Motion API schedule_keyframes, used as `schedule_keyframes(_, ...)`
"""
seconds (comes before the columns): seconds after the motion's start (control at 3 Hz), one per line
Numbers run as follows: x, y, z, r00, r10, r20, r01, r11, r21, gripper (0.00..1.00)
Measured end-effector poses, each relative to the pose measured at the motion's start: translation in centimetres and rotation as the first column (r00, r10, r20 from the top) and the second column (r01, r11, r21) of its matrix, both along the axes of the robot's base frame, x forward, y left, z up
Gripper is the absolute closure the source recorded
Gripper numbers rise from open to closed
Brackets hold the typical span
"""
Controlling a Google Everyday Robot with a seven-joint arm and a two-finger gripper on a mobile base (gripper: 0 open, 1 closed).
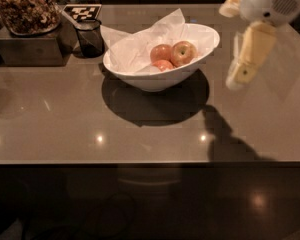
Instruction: Pick apple from white bowl
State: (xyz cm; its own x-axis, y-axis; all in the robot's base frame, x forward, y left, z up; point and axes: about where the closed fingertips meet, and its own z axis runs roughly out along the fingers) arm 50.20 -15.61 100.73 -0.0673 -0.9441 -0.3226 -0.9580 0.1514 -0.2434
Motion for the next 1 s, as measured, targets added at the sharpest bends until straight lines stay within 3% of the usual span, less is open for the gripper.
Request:
schedule_keyframes(0.33, 4.2, 4.7, 1.3, 0.9964, 0.083, -0.016, -0.082, 0.994, 0.068, 0.00)
schedule_keyframes(0.67, 5.8, 6.5, 3.6, 0.9935, 0.101, 0.052, -0.106, 0.989, 0.100, 0.00)
schedule_keyframes(1.0, 6.4, 6.0, 2.7, 0.9968, 0.057, 0.056, -0.064, 0.987, 0.149, 0.00)
